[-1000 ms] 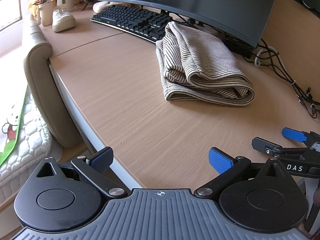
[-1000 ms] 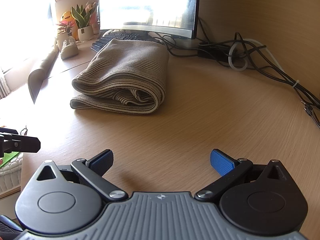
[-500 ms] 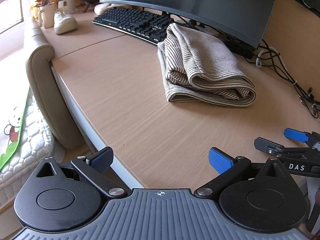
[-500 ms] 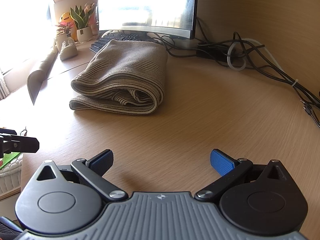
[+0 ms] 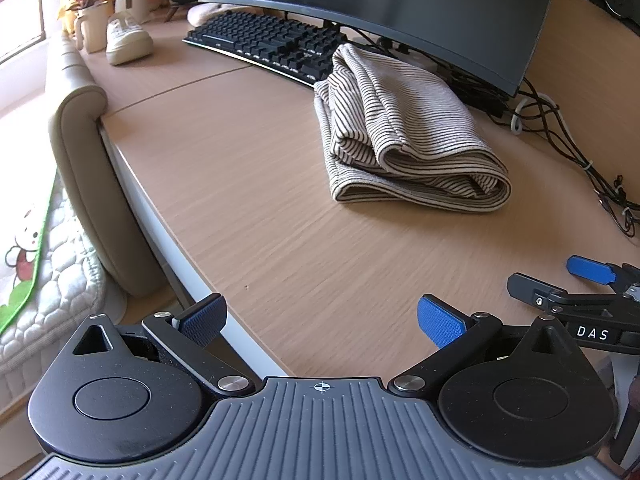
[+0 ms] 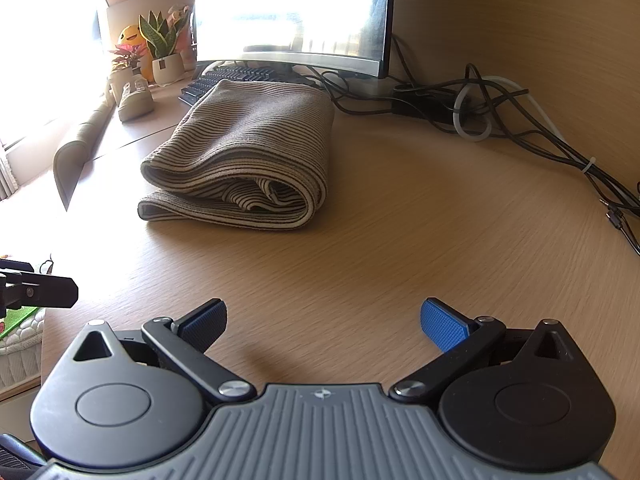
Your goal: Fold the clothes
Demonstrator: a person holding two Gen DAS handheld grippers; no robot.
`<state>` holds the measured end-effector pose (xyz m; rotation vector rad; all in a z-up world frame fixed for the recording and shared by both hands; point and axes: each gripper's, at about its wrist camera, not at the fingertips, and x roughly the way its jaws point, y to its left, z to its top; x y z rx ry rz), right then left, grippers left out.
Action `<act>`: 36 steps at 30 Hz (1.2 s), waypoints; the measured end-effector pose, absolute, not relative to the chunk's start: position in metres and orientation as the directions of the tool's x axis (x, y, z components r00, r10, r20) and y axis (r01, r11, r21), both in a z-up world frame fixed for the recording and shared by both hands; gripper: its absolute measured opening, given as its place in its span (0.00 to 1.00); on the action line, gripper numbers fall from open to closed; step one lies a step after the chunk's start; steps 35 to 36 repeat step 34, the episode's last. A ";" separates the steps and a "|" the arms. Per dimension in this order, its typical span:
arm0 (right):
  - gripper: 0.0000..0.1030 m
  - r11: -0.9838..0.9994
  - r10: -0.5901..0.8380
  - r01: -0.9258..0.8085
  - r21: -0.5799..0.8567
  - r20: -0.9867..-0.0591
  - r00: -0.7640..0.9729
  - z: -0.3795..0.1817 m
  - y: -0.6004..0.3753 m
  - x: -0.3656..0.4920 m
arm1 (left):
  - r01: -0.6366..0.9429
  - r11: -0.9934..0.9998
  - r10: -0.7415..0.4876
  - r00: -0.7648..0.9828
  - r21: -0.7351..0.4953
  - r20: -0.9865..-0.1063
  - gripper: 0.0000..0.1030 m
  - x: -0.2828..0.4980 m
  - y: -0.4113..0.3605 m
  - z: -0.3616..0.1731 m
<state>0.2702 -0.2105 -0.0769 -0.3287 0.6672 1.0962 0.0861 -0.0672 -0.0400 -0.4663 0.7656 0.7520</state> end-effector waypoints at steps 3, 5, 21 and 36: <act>1.00 0.435 0.708 -0.897 0.074 -0.644 0.290 -0.077 -0.211 0.270 | -0.751 0.651 0.433 0.487 -0.110 -0.759 1.00 0.086 -0.068 -0.040; 1.00 0.435 0.708 -0.897 0.075 -0.644 0.290 -0.077 -0.211 0.270 | -0.751 0.650 0.432 0.486 -0.111 -0.760 1.00 0.086 -0.068 -0.041; 1.00 0.434 0.709 -0.898 0.076 -0.643 0.288 -0.077 -0.211 0.271 | -0.751 0.651 0.430 0.487 -0.112 -0.760 1.00 0.086 -0.068 -0.041; 1.00 0.436 0.710 -0.896 0.079 -0.643 0.289 -0.077 -0.211 0.271 | -0.735 0.676 0.495 0.503 -0.049 -0.709 1.00 0.086 -0.074 -0.033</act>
